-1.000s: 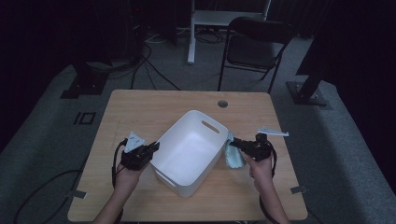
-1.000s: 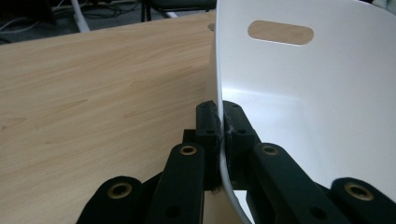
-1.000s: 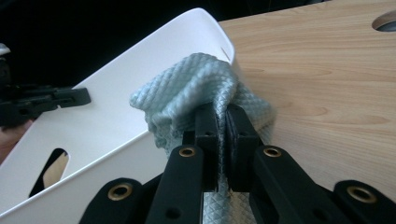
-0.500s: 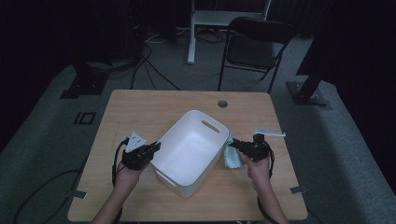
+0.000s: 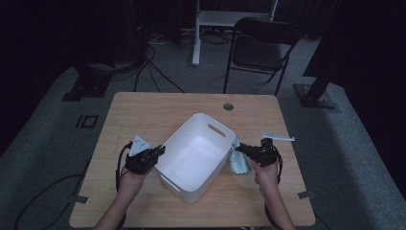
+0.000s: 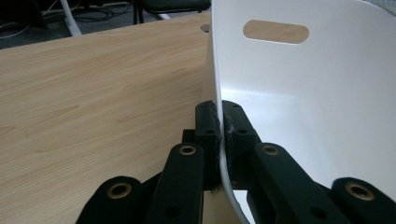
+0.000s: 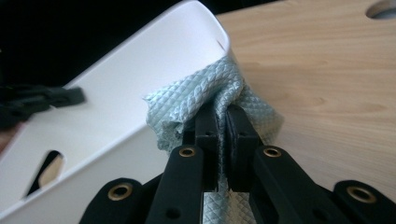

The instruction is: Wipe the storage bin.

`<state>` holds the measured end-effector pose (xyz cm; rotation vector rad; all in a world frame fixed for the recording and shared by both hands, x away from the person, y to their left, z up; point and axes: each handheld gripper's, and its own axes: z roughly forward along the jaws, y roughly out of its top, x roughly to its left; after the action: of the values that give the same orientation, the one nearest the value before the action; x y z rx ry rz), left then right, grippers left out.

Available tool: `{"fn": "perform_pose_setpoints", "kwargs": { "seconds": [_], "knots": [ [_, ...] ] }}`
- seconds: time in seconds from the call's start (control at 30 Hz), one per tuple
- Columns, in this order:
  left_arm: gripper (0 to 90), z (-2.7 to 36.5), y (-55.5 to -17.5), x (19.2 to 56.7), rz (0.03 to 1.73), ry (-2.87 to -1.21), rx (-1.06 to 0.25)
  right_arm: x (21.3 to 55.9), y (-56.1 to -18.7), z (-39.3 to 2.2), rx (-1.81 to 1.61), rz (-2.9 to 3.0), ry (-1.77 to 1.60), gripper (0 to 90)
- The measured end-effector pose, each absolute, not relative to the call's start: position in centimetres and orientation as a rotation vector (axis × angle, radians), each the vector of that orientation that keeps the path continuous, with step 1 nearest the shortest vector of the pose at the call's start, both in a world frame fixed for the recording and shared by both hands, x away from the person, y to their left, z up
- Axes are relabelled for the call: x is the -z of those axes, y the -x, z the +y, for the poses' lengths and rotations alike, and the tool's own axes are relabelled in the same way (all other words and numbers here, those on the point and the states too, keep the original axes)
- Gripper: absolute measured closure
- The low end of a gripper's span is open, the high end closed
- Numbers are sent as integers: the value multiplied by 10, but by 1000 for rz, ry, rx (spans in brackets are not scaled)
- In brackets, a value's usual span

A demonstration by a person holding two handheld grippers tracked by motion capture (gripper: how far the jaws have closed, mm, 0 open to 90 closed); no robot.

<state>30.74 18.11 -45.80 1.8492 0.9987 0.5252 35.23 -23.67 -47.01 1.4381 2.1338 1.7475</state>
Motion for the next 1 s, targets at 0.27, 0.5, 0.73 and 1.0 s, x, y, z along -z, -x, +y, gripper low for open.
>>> {"fn": "perform_pose_setpoints", "kwargs": {
  "seconds": [0.27,0.5,0.73,1.0],
  "knots": [
    [869,181,-307,458,987,-1855,-523,478,-356,-237,-1736,2128,-1468,855],
    [868,181,-307,458,985,-1857,-520,487,-360,-237,-1703,2144,-1493,855],
    [868,180,-307,458,986,-1856,-521,494,-362,-236,-1668,2155,-1516,855],
    [867,180,-307,458,985,-1854,-519,505,-367,-236,-1627,2173,-1553,855]
  ]
}}
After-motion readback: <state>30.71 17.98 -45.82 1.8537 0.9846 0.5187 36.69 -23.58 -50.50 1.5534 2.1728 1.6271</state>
